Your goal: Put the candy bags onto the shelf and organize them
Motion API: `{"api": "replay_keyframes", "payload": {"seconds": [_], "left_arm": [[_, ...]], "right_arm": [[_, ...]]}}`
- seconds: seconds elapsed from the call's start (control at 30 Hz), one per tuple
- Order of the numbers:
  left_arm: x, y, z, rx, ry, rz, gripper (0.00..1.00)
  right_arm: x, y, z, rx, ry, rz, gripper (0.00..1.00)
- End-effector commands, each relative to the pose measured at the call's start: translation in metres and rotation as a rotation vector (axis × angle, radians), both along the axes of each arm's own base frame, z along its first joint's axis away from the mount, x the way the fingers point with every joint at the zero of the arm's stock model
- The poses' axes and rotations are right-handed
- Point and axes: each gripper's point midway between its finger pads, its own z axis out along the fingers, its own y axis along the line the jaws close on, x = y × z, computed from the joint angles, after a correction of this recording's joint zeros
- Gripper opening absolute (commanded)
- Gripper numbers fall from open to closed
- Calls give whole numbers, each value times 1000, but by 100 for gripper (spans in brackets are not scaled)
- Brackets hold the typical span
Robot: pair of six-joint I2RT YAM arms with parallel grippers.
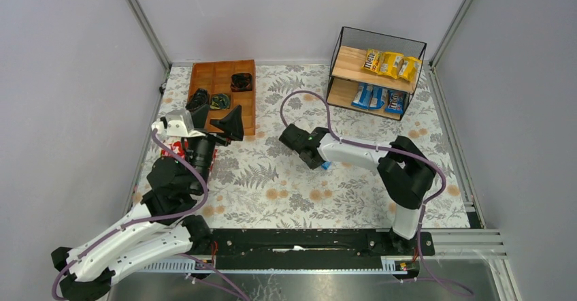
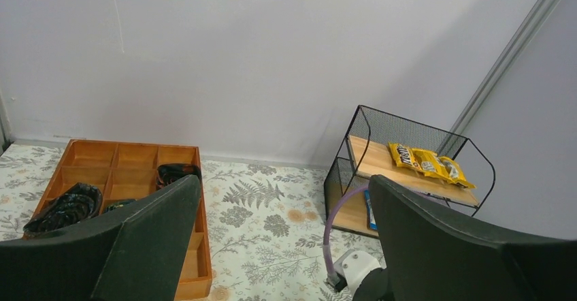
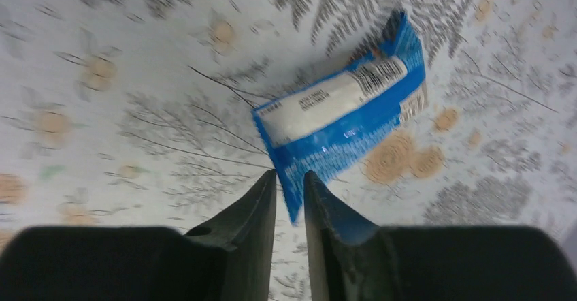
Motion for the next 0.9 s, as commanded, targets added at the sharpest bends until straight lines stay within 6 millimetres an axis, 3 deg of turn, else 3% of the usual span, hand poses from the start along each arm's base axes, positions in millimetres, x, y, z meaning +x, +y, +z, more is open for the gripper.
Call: {"api": "replay_keyframes", "payload": {"seconds": [0.0, 0.17, 0.23, 0.37, 0.57, 0.87], "left_arm": [[-7, 8, 19, -61, -40, -10, 99], [-10, 12, 22, -72, -49, -10, 99], [-10, 13, 22, -75, -51, -8, 99], [-12, 14, 23, -83, -55, -11, 99], [-13, 15, 24, -89, -58, -13, 99], [-13, 14, 24, -92, -58, -20, 99]], "right_arm": [[3, -20, 27, -142, -90, 9, 40], [-8, -10, 18, -176, -87, 74, 73], [-10, -9, 14, -219, -90, 101, 80], [-4, -3, 14, -306, -162, 131, 81], [4, 2, -8, -451, -236, 81, 81], [11, -23, -31, -667, -315, 77, 80]]}}
